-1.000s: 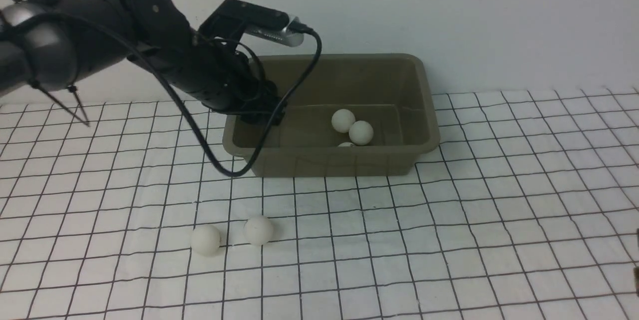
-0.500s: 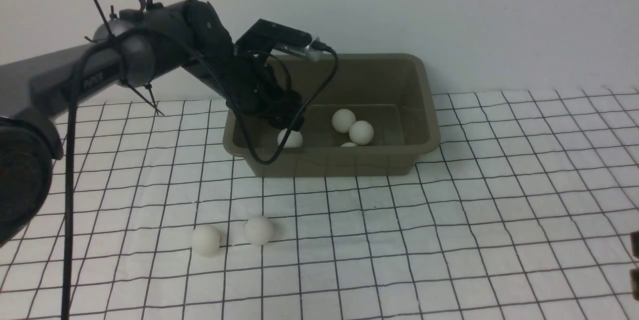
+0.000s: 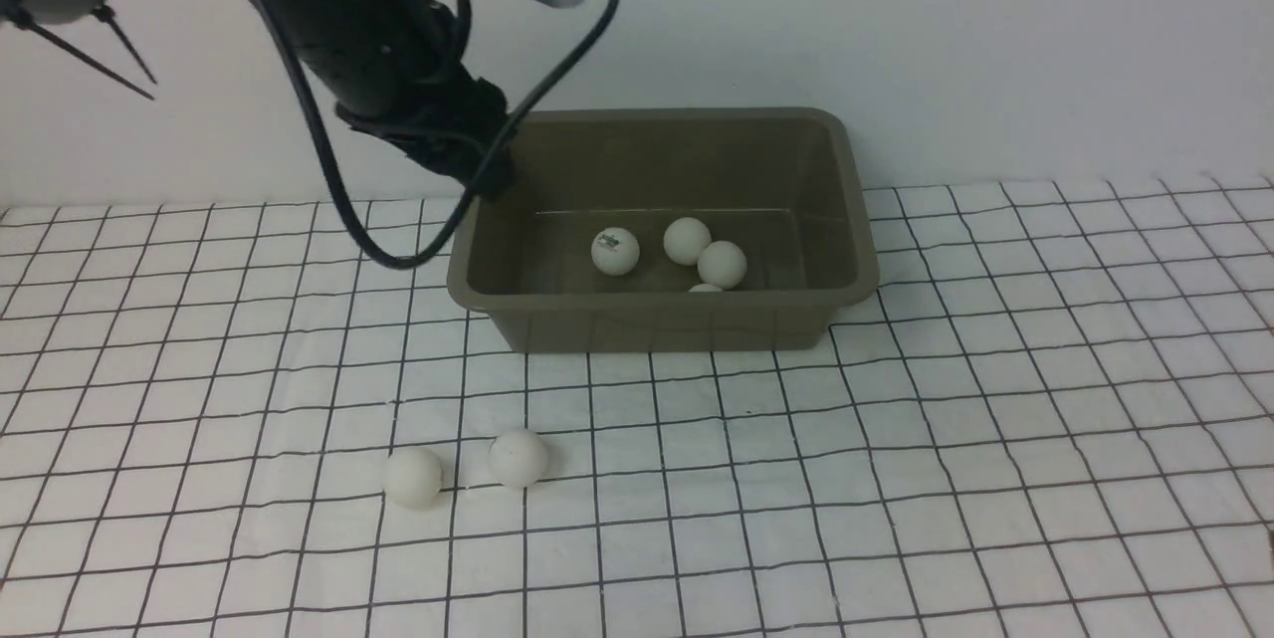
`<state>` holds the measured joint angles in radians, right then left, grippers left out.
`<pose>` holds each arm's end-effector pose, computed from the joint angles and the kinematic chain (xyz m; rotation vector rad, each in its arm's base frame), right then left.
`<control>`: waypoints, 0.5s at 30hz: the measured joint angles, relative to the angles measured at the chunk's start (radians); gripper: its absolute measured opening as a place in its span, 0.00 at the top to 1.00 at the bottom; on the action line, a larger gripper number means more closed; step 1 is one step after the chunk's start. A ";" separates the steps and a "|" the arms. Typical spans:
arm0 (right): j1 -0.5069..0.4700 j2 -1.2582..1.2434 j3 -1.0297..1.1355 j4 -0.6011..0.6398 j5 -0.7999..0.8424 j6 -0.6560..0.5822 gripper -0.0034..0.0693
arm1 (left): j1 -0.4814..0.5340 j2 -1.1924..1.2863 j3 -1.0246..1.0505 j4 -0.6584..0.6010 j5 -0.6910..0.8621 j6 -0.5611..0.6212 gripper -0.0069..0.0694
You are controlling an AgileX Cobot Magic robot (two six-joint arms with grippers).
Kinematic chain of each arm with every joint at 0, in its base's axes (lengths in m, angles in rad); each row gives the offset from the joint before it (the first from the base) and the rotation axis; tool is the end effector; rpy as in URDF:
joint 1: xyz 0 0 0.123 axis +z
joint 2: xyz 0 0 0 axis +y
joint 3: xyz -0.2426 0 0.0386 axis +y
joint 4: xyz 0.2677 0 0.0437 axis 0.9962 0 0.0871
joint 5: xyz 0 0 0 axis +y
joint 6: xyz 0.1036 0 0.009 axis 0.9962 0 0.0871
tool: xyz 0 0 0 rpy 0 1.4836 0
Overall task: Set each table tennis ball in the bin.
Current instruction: Use the left arm to clamp the table tennis ball closest to it
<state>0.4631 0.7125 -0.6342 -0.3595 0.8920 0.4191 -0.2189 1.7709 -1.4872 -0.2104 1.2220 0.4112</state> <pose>0.1719 0.0540 0.2582 -0.2028 2.3704 -0.0284 0.3581 -0.1006 0.2194 0.8361 2.8377 -0.2785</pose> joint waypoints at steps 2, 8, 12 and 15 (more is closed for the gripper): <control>0.000 0.000 0.000 0.000 0.000 0.000 0.97 | 0.000 -0.005 0.114 0.001 -0.068 0.000 0.42; 0.000 0.000 0.000 0.016 0.000 0.000 0.97 | 0.000 -0.005 0.280 0.003 -0.286 0.000 0.41; 0.000 0.000 0.000 0.027 0.000 0.000 0.97 | 0.000 -0.005 0.289 0.016 -0.311 0.000 0.37; 0.000 0.000 0.000 0.039 0.000 0.000 0.97 | 0.000 -0.001 0.289 0.026 -0.317 0.000 0.34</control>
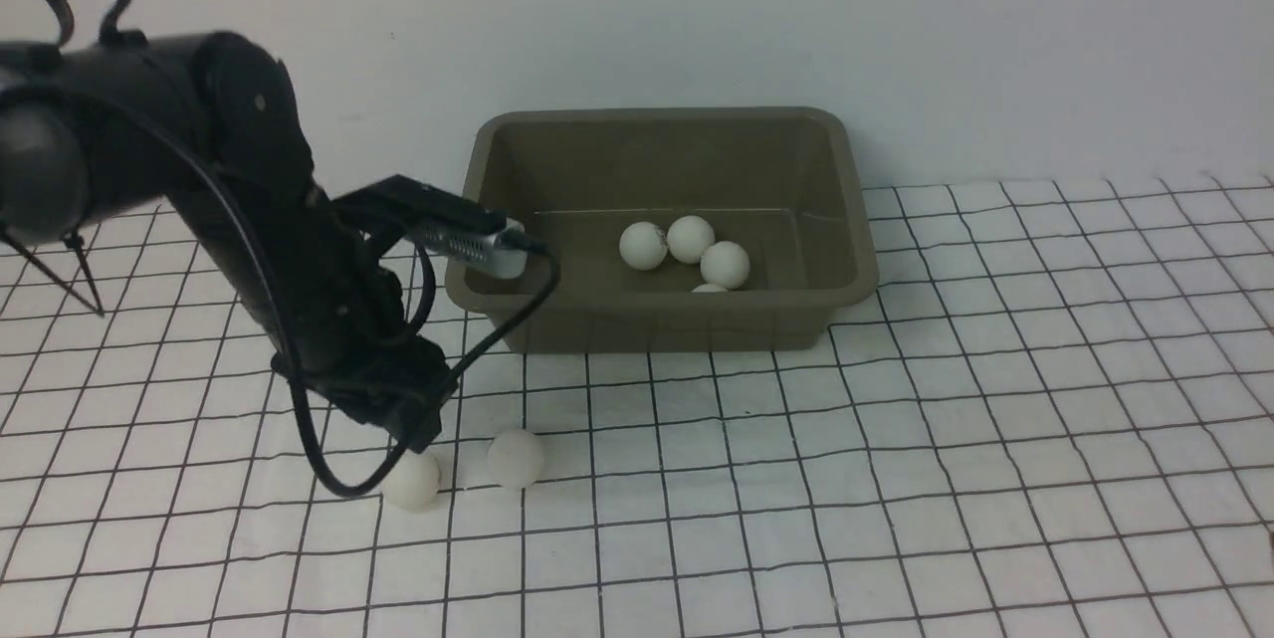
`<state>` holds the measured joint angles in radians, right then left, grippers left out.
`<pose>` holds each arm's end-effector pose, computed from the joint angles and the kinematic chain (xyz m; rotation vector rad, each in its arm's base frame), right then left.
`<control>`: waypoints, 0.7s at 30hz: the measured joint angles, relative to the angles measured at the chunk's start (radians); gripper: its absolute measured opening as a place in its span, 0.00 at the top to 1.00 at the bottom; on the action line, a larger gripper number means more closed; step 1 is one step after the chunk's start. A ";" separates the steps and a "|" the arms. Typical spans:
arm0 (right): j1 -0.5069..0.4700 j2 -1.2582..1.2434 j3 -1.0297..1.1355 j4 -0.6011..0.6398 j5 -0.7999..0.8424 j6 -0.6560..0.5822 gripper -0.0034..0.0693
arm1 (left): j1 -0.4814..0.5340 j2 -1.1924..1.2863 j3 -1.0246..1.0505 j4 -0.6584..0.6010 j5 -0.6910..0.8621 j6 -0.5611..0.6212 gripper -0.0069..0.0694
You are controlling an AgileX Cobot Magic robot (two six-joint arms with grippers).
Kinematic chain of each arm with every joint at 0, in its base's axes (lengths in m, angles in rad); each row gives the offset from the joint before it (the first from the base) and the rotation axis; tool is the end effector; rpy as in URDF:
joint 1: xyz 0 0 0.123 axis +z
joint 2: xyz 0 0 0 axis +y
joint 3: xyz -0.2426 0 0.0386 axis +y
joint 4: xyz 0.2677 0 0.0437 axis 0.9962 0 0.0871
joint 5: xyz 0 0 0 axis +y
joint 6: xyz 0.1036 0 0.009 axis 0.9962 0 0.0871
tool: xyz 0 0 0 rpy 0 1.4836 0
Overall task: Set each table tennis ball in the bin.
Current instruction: Use the left arm to clamp the table tennis ball closest to it
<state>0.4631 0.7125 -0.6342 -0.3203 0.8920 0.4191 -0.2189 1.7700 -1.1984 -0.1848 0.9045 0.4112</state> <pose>0.1705 0.0567 0.2572 -0.1873 2.3864 0.0152 0.3423 -0.0915 0.1440 0.7683 2.8372 -0.2024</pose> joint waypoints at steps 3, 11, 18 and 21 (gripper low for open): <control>0.000 0.000 0.000 0.006 0.000 0.000 0.97 | 0.000 0.012 0.000 0.006 -0.002 0.000 0.30; 0.000 0.000 0.000 0.008 0.000 0.000 0.97 | 0.000 0.056 0.000 0.007 -0.026 0.000 0.25; 0.000 0.000 0.000 0.008 0.000 0.000 0.97 | 0.000 0.102 0.000 0.007 -0.048 0.000 0.25; 0.000 0.000 0.000 0.008 0.000 0.000 0.97 | 0.000 0.120 0.000 0.007 -0.056 0.000 0.25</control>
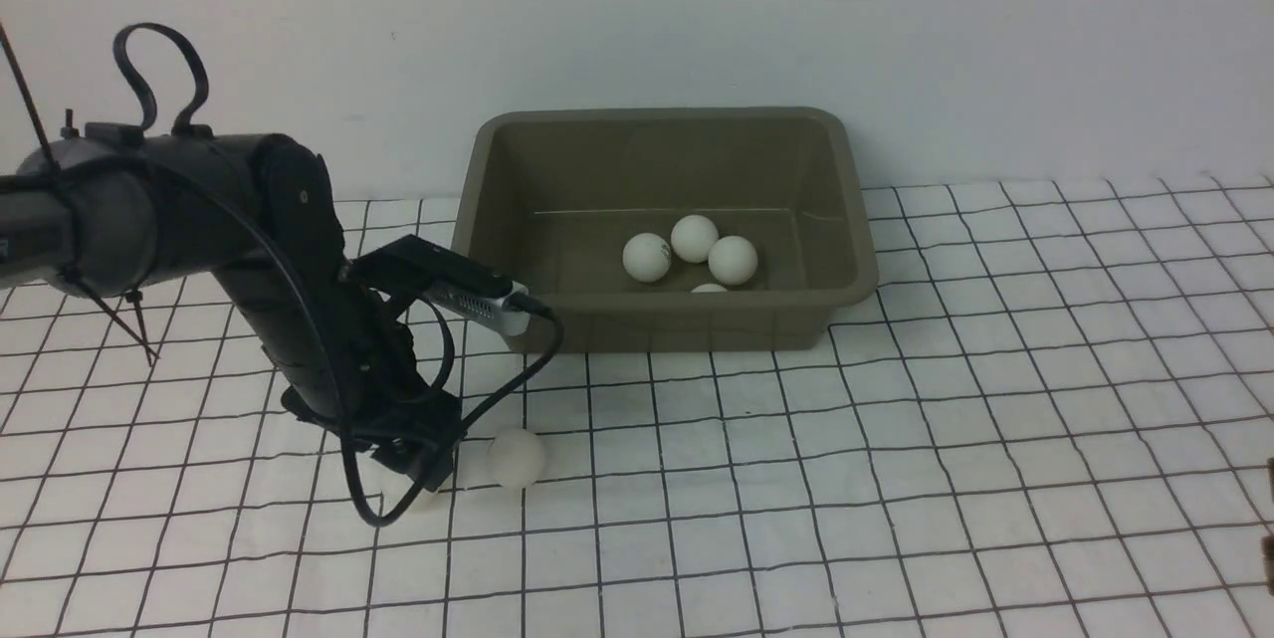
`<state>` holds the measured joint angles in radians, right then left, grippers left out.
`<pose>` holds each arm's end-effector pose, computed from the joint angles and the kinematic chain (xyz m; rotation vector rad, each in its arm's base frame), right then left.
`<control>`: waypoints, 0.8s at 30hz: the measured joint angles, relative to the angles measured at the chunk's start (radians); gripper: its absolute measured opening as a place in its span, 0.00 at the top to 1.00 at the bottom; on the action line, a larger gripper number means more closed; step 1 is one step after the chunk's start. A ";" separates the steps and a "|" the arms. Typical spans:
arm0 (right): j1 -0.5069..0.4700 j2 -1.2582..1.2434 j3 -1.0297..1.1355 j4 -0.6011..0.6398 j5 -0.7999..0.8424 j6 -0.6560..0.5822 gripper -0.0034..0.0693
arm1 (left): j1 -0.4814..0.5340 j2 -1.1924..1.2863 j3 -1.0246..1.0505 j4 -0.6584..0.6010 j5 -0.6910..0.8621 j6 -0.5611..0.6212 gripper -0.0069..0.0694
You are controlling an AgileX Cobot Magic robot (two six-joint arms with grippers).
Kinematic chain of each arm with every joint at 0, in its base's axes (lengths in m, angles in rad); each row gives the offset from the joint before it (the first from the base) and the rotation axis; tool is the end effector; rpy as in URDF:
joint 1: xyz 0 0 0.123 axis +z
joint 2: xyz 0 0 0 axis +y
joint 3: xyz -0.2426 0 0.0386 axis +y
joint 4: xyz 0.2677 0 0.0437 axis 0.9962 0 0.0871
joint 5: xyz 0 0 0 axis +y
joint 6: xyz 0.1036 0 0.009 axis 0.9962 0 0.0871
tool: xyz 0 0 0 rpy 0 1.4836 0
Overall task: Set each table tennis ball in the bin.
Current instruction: Use the left arm to clamp the table tennis ball closest to it
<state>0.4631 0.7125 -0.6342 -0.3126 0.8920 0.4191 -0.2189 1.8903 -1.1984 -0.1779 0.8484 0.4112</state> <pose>0.1703 0.0572 0.2570 -0.1843 2.3895 0.0237 0.3481 -0.0916 0.1018 0.7728 2.9042 -0.1932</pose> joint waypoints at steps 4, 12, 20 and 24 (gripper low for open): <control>0.000 0.000 0.000 0.000 0.000 0.000 0.97 | 0.000 0.020 0.000 0.000 -0.021 0.000 0.25; 0.000 0.000 0.000 0.000 0.000 0.000 0.97 | 0.000 0.055 0.000 -0.001 -0.026 0.000 0.27; 0.000 0.000 0.000 -0.001 0.000 0.001 0.97 | 0.000 0.065 -0.042 0.009 0.099 0.000 0.46; 0.000 0.000 0.000 -0.001 0.000 0.005 0.97 | 0.000 0.041 -0.108 0.022 0.231 -0.016 0.46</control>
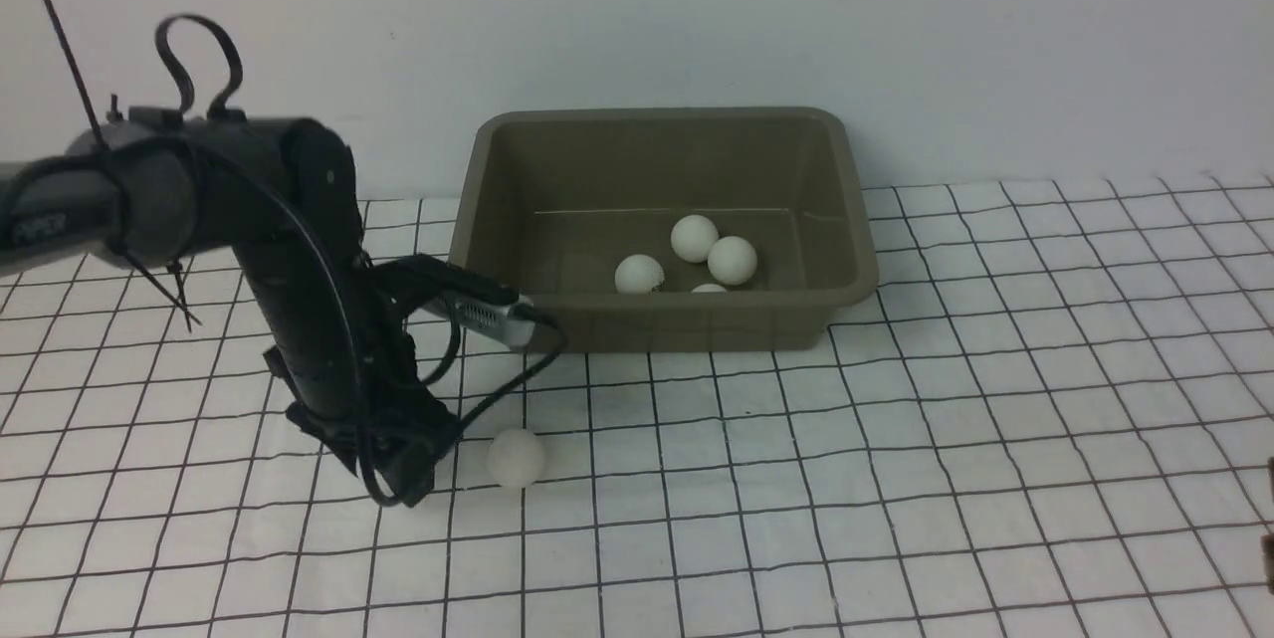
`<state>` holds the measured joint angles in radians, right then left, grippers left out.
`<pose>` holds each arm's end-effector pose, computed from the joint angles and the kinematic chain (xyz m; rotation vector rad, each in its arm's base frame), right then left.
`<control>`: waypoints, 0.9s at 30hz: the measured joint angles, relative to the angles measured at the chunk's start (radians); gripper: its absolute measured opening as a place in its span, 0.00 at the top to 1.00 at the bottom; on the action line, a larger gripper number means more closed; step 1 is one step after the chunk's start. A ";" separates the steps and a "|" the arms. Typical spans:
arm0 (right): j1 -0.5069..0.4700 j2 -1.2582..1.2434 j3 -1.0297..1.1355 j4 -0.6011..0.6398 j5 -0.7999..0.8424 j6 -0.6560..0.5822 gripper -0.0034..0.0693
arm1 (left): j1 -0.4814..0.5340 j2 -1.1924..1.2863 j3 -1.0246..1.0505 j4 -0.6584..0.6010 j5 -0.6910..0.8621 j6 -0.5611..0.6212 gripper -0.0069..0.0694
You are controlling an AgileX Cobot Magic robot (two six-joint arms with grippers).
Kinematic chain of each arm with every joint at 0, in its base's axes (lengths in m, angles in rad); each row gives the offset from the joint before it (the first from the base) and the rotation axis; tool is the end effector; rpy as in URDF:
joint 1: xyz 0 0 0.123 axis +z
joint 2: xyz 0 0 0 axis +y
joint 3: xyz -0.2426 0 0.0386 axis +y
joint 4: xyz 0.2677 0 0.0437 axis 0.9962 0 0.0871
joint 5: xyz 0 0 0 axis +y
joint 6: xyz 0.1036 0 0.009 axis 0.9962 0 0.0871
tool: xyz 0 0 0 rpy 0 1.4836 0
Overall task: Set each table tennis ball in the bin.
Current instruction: Use the left arm to clamp the table tennis ball closest to it, then use the left arm to put the table tennis ball into the box
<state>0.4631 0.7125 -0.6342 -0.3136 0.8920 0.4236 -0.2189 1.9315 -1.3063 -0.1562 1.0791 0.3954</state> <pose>0.1703 0.0571 0.2570 -0.1793 2.3895 0.0247 0.3484 -0.0921 0.1122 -0.8228 -2.9888 0.2165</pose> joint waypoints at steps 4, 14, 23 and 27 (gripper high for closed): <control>0.000 0.000 0.000 0.000 0.000 0.000 0.97 | -0.002 -0.050 -0.107 0.004 0.105 -0.008 0.46; 0.000 0.000 0.000 0.000 -0.004 0.000 0.97 | -0.002 -0.094 -0.448 -0.059 0.122 -0.006 0.46; 0.000 0.000 0.000 -0.007 -0.006 0.000 0.97 | -0.005 0.110 -0.639 -0.118 0.052 0.028 0.46; 0.000 0.000 0.000 -0.022 -0.007 0.000 0.97 | -0.025 0.210 -0.723 -0.105 0.042 0.030 0.46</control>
<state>0.4631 0.7125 -0.6342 -0.3360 0.8854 0.4236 -0.2435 2.1416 -2.0295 -0.2612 1.1212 0.4256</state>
